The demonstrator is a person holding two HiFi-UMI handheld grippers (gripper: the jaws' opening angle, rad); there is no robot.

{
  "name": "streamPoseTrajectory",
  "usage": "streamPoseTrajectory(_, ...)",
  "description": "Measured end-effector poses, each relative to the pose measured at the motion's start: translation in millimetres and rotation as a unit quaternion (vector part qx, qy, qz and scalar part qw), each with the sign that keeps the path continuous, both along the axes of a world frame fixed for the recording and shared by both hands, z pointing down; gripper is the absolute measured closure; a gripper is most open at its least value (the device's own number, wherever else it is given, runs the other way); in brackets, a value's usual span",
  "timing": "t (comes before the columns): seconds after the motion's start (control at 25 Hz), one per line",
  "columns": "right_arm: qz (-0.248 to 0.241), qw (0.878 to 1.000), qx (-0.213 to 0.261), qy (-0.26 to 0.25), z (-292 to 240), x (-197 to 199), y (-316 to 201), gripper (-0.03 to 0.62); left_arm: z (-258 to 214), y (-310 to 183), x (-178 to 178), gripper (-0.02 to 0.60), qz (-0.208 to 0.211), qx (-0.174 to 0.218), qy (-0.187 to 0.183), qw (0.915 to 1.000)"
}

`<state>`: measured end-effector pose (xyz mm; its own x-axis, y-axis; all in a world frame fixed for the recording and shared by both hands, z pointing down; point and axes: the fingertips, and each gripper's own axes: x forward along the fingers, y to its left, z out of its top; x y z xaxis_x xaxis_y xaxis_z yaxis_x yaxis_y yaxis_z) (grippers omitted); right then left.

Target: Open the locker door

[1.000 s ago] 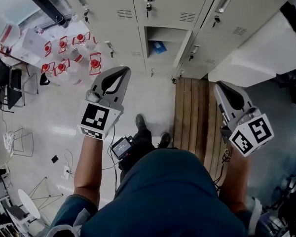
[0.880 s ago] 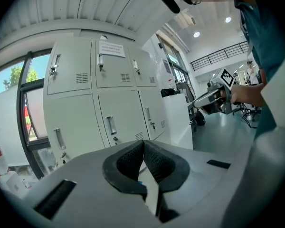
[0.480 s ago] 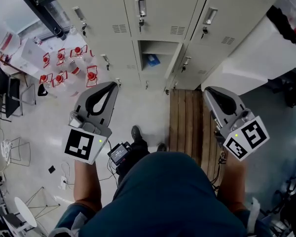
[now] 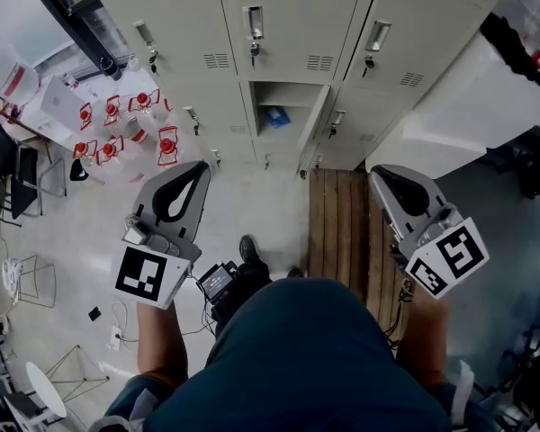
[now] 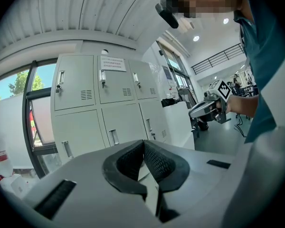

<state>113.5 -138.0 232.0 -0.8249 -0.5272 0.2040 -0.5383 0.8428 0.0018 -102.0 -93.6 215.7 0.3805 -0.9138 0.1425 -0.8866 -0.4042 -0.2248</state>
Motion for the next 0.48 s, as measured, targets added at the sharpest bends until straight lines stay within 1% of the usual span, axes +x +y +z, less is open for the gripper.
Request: streamPoseTrajectory(0.48, 0.007, 1.000, -0.011, 0.001, 10, 13, -8, 0.559, 7, -11, 13, 0.565, 0.006, -0.006, 0.001, 1.0000)
